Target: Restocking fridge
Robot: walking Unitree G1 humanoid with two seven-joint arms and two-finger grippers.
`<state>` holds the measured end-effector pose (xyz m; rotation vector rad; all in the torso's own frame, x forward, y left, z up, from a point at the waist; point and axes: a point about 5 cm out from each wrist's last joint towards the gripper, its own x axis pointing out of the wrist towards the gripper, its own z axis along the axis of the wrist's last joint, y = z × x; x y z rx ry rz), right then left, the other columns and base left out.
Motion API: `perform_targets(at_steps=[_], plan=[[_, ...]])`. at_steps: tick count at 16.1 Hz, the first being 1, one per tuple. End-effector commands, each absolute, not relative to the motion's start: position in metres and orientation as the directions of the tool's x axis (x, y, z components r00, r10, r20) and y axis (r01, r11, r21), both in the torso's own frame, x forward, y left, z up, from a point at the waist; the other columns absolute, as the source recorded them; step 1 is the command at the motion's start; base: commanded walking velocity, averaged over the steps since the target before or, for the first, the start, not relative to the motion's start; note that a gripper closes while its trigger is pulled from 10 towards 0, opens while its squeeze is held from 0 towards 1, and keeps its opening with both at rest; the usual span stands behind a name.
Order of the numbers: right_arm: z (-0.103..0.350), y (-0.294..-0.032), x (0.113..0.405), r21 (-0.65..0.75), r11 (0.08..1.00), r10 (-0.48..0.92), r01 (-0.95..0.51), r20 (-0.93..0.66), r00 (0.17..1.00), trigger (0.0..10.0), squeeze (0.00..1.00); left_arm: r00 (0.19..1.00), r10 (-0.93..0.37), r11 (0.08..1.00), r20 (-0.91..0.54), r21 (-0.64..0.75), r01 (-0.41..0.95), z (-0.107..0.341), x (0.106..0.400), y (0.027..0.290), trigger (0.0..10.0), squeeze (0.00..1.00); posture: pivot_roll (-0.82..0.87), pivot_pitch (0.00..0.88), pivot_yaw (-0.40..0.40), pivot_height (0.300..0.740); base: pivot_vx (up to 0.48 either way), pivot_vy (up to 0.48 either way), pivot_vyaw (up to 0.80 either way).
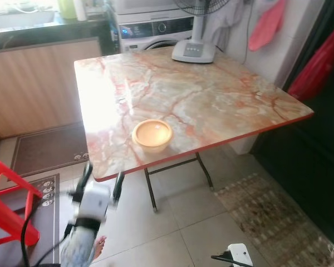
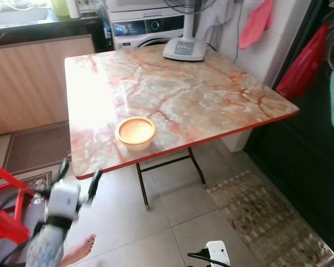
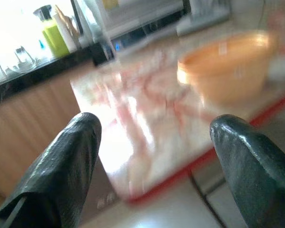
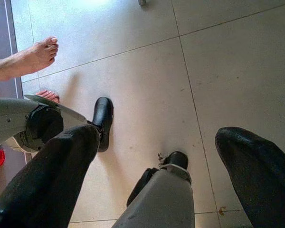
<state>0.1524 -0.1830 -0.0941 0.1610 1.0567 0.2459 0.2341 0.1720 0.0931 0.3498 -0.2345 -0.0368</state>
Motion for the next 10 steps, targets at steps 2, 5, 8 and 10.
perform_targets(at_steps=[2, 5, 8, 10], plan=[[-0.093, -0.185, 0.154, 0.238, 0.963, 0.268, -0.124, -0.837, 0.477, 10.0, 0.00, 0.974, 0.028, 0.987, 0.223, 0.151, -0.063, 0.107, 0.248, 0.174, 10.0, 0.00, 0.05, 0.000, -0.004, 0.740, 0.000, 0.000, 0.00], [-0.093, -0.185, 0.154, 0.229, 0.967, 0.255, -0.114, -0.838, 0.482, 10.0, 0.00, 0.976, 0.026, 0.994, 0.218, 0.097, -0.048, 0.113, 0.253, 0.172, 10.0, 0.00, 0.05, 0.000, -0.003, 0.740, 0.000, 0.000, 0.00], [-0.094, -0.185, 0.154, 0.222, 0.969, 0.246, -0.107, -0.837, 0.490, 10.0, 0.00, 0.976, 0.033, 0.998, 0.217, 0.043, -0.043, 0.115, 0.258, 0.170, 10.0, 0.00, 0.05, 0.000, 0.001, 0.740, 0.189, 0.000, 0.00], [-0.093, -0.184, 0.155, 0.223, 0.968, 0.250, -0.114, -0.830, 0.498, 10.0, 0.00, 0.977, 0.021, 0.999, 0.212, 0.035, -0.029, 0.118, 0.261, 0.167, 10.0, 0.00, 0.05, 0.000, 0.001, 0.740, 0.321, 0.000, 0.76]])
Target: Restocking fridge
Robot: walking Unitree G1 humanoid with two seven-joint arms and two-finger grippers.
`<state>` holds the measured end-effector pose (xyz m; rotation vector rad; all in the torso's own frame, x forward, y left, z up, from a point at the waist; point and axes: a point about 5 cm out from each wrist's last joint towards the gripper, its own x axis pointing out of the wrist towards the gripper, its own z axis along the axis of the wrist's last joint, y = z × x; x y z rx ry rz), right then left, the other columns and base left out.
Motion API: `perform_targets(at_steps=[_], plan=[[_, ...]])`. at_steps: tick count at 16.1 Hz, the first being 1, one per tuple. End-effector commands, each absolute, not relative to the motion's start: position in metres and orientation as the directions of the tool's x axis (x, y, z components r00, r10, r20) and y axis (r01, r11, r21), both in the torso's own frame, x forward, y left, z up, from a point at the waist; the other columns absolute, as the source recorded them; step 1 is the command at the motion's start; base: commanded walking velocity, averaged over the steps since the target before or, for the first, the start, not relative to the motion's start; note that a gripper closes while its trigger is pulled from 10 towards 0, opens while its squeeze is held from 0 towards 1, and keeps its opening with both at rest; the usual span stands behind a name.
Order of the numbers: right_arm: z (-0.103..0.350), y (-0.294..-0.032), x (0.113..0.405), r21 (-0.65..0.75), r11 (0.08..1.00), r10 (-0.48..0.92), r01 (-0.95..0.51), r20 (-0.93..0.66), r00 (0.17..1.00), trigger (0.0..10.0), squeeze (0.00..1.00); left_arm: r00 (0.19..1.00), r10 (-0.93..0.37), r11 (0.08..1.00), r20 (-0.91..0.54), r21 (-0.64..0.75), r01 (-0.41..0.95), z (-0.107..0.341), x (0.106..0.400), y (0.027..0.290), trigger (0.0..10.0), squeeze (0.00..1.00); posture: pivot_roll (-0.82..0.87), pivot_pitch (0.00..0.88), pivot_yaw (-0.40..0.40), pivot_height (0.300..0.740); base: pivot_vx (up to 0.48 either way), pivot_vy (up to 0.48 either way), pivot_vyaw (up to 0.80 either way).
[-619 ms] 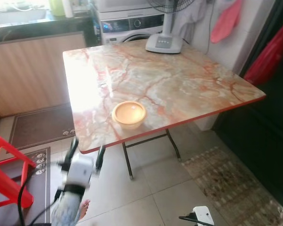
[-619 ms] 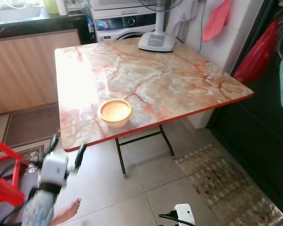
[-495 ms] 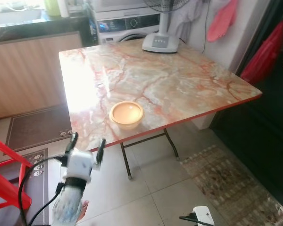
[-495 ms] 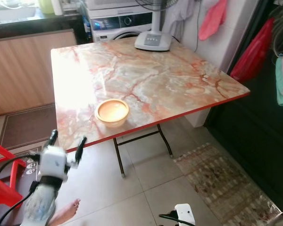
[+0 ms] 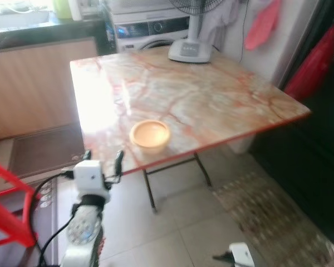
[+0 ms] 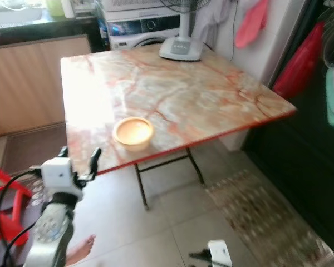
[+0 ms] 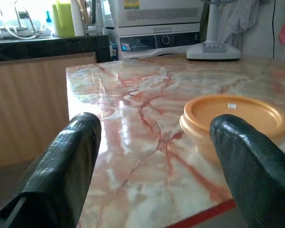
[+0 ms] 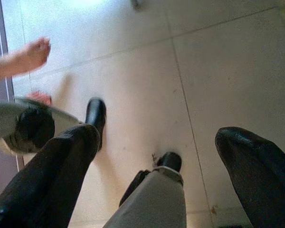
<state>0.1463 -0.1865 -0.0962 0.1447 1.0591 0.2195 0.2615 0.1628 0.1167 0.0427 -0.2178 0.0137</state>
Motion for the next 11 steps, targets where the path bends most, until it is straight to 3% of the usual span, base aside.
perform_targets(at_steps=[1, 7, 11], plan=[[-0.093, -0.184, 0.155, 0.223, 0.968, 0.250, -0.114, -0.830, 0.498, 10.0, 0.00, 0.977, 0.021, 0.999, 0.212, 0.035, -0.029, 0.118, 0.261, 0.167, 10.0, 0.00, 0.05, 0.000, 0.001, 0.740, 0.326, 0.000, 0.80], [-0.094, -0.184, 0.154, 0.236, 0.969, 0.239, -0.072, -0.828, 0.506, 10.0, 0.00, 0.985, -0.012, 1.000, 0.173, 0.020, 0.009, 0.119, 0.265, 0.165, 10.0, 0.00, 0.05, 0.000, -0.001, 0.740, 0.334, 0.000, 0.00], [-0.094, -0.184, 0.154, 0.233, 0.970, 0.233, -0.064, -0.829, 0.509, 10.0, 0.00, 0.980, -0.149, 0.989, 0.135, 0.039, 0.145, 0.117, 0.268, 0.152, 10.0, 0.00, 0.05, 0.000, -0.001, 0.740, 0.000, 0.000, 0.00]])
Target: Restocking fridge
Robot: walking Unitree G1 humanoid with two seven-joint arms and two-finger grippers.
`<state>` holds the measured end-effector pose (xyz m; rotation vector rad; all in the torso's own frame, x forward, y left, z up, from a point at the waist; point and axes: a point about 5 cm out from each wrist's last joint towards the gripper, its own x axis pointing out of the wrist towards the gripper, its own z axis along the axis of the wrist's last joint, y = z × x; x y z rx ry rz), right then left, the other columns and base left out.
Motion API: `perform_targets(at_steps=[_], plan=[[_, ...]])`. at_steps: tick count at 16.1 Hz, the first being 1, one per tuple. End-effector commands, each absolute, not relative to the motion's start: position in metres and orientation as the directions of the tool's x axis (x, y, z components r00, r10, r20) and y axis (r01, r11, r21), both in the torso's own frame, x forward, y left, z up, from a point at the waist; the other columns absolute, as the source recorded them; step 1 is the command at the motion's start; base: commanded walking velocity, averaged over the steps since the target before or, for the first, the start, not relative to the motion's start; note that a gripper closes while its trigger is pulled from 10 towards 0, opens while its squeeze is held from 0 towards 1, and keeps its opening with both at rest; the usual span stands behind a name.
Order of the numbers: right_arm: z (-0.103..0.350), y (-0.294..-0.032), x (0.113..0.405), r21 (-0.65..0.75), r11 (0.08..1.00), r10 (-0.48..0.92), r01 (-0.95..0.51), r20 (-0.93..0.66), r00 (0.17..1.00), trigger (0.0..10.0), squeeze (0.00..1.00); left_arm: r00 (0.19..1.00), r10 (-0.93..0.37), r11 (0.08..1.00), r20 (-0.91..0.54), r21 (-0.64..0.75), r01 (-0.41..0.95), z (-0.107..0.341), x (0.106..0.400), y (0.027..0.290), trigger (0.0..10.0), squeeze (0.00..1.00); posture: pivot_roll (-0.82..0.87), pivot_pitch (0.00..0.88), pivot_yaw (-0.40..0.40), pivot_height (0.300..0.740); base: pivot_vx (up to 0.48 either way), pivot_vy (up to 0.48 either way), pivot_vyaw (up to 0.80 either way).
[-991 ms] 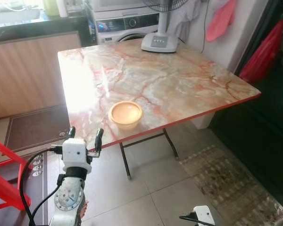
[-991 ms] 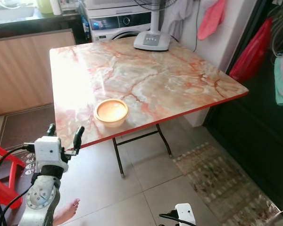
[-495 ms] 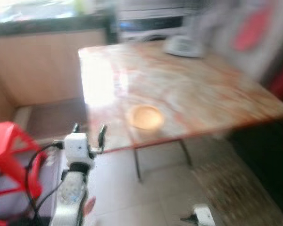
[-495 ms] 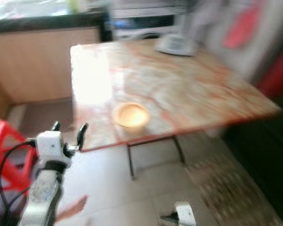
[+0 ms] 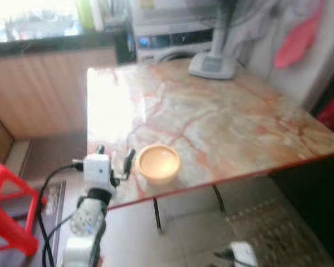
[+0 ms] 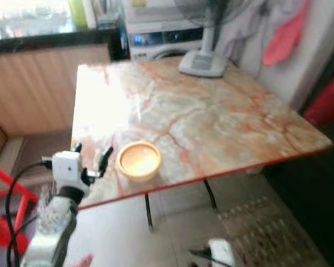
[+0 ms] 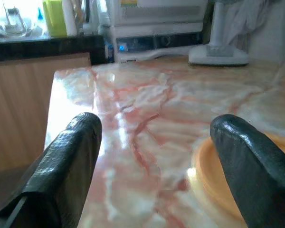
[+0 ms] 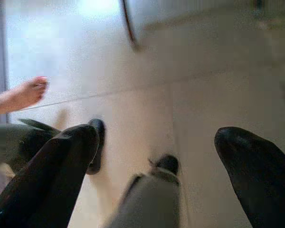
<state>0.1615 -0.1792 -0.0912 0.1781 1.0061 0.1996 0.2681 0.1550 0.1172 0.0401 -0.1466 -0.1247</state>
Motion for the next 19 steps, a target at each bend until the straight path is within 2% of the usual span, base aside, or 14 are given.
perform_targets(at_steps=[1, 2, 3, 5, 6, 7, 8, 13, 15, 16, 17, 19], plan=[[-0.094, -0.184, 0.154, 0.233, 0.970, 0.234, -0.066, -0.829, 0.508, 10.0, 0.00, 0.978, -0.169, 0.986, 0.123, 0.027, 0.167, 0.116, 0.268, 0.150, 10.0, 0.00, 0.05, 0.000, -0.001, 0.740, 0.000, 0.000, 0.00], [-0.094, -0.184, 0.154, 0.234, 0.970, 0.235, -0.068, -0.828, 0.509, 10.0, 0.00, 0.978, -0.175, 0.985, 0.115, 0.011, 0.175, 0.116, 0.268, 0.149, 10.0, 0.00, 0.05, 0.000, -0.001, 0.740, 0.000, 0.000, 0.00], [-0.094, -0.184, 0.154, 0.232, 0.970, 0.234, -0.069, -0.828, 0.509, 10.0, 0.00, 0.983, -0.155, 0.980, 0.099, -0.111, 0.166, 0.115, 0.268, 0.148, 10.0, 0.00, 0.05, 0.000, -0.003, 0.740, 0.000, 0.000, 0.00], [-0.094, -0.184, 0.155, 0.228, 0.971, 0.231, -0.069, -0.830, 0.509, 10.0, 0.00, 0.984, -0.166, 0.964, 0.070, -0.196, 0.177, 0.112, 0.268, 0.145, 10.0, 0.00, 0.05, 0.000, -0.005, 0.740, 0.000, 0.000, 0.00], [-0.093, -0.185, 0.155, 0.225, 0.972, 0.229, -0.070, -0.831, 0.508, 10.0, 0.00, 0.981, -0.186, 0.952, 0.056, -0.236, 0.194, 0.110, 0.269, 0.144, 10.0, 0.04, 0.05, 0.000, -0.008, 0.740, 0.000, 0.000, 0.00], [-0.093, -0.185, 0.155, 0.224, 0.972, 0.229, -0.072, -0.831, 0.507, 10.0, 0.00, 0.979, -0.195, 0.945, 0.058, -0.256, 0.203, 0.110, 0.270, 0.144, 10.0, 0.85, 0.05, 0.000, -0.008, 0.740, 0.000, 0.000, 0.00], [-0.093, -0.185, 0.155, 0.223, 0.972, 0.228, -0.071, -0.831, 0.508, 10.0, 0.00, 0.977, -0.203, 0.944, 0.059, -0.254, 0.211, 0.111, 0.272, 0.146, 10.0, 1.00, 0.05, 0.000, -0.009, 0.740, 0.000, 0.000, 0.00], [-0.093, -0.186, 0.157, 0.219, 0.973, 0.226, -0.075, -0.830, 0.511, 10.0, 0.00, 0.981, -0.192, 0.932, 0.022, -0.309, 0.190, 0.106, 0.294, 0.153, 10.0, 1.00, 0.04, 0.000, -0.018, 0.740, 0.000, 0.000, 0.00], [-0.092, -0.187, 0.157, 0.216, 0.974, 0.223, -0.075, -0.830, 0.512, 10.0, 0.00, 0.987, -0.158, 0.910, 0.012, -0.386, 0.150, 0.103, 0.307, 0.158, 10.0, 1.00, 0.04, 0.000, -0.020, 0.740, 0.000, 0.000, 0.00], [-0.092, -0.187, 0.157, 0.214, 0.974, 0.223, -0.076, -0.830, 0.512, 10.0, 0.00, 0.988, -0.156, 0.907, 0.000, -0.397, 0.144, 0.100, 0.311, 0.160, 10.0, 0.35, 0.04, 0.000, -0.019, 0.740, 0.000, 0.000, 0.00], [-0.092, -0.187, 0.157, 0.214, 0.974, 0.221, -0.075, -0.829, 0.513, 10.0, 0.00, 0.988, -0.155, 0.908, -0.005, -0.395, 0.141, 0.098, 0.316, 0.160, 10.0, 0.00, 0.04, 0.000, -0.022, 0.740, 0.000, 0.000, 0.00], [-0.092, -0.188, 0.158, 0.211, 0.974, 0.220, -0.077, -0.830, 0.513, 10.0, 0.00, 0.980, -0.200, 0.896, -0.012, -0.408, 0.178, 0.096, 0.325, 0.154, 10.0, 0.00, 0.03, 0.000, -0.023, 0.740, 0.000, 0.000, 0.00]])
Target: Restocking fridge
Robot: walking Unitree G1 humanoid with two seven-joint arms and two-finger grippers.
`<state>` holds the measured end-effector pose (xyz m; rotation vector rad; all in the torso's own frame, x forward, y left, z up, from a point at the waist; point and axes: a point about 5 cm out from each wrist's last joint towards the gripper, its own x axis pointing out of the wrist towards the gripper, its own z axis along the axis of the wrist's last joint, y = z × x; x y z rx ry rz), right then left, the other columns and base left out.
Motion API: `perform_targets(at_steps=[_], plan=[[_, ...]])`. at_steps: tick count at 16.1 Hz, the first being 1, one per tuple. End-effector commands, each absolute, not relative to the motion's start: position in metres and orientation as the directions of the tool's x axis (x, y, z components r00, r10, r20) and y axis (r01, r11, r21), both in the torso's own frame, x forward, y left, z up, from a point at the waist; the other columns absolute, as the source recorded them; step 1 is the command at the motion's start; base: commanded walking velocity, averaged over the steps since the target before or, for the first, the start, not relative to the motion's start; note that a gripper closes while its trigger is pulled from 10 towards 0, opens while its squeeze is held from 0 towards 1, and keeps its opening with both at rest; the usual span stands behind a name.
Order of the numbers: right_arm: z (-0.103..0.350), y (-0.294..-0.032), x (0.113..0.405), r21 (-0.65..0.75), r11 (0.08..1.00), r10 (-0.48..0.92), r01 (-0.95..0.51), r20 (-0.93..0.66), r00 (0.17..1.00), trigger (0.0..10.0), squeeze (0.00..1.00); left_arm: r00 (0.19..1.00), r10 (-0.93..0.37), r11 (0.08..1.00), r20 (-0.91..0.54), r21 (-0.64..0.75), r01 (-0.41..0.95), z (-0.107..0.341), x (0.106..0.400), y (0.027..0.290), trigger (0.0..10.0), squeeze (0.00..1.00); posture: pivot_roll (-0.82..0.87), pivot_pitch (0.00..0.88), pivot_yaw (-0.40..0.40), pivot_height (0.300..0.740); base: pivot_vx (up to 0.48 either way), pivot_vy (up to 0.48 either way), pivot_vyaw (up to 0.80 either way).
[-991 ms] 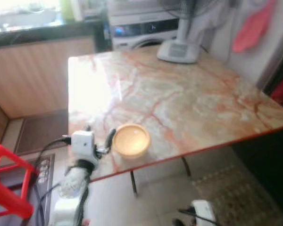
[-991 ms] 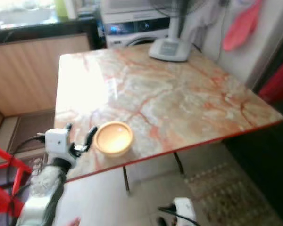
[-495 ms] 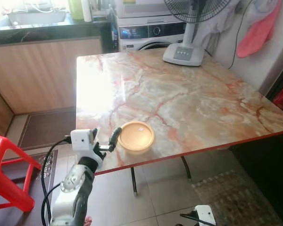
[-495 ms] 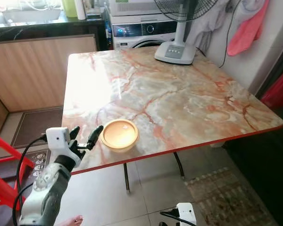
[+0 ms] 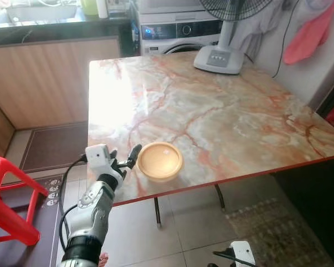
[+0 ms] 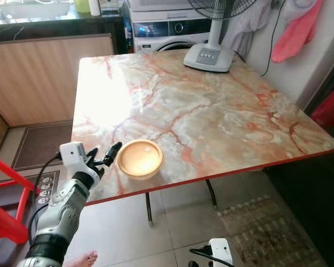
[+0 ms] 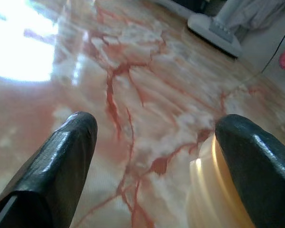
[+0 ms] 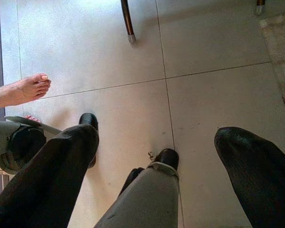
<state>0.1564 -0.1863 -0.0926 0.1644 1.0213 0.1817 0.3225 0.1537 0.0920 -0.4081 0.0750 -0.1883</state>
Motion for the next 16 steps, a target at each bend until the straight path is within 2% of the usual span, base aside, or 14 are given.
perform_targets(at_steps=[1, 5, 8, 16], plan=[[-0.092, -0.188, 0.158, 0.210, 0.975, 0.219, -0.076, -0.829, 0.514, 10.0, 0.00, 0.974, -0.227, 0.890, -0.008, -0.407, 0.204, 0.096, 0.327, 0.151, 10.0, 0.00, 0.03, 0.000, -0.021, 0.740, 0.000, 0.000, 0.00], [-0.092, -0.189, 0.157, 0.206, 0.976, 0.213, -0.072, -0.827, 0.520, 10.0, 0.00, 0.932, -0.364, 0.866, -0.009, -0.372, 0.335, 0.092, 0.325, 0.136, 10.0, 0.00, 0.03, 0.000, -0.021, 0.740, 0.000, 0.000, 0.00], [-0.092, -0.189, 0.157, 0.203, 0.976, 0.212, -0.074, -0.827, 0.520, 10.0, 0.00, 0.904, -0.427, 0.833, -0.023, -0.399, 0.384, 0.086, 0.323, 0.129, 10.0, 0.00, 0.03, 0.000, -0.020, 0.740, 0.000, 0.000, 0.00], [-0.092, -0.189, 0.157, 0.196, 0.977, 0.210, -0.083, -0.828, 0.519, 10.0, 0.00, 0.880, -0.474, 0.780, -0.033, -0.479, 0.402, 0.078, 0.325, 0.125, 10.0, 0.00, 0.02, 0.000, -0.025, 0.740, 0.000, 0.000, 0.00]])
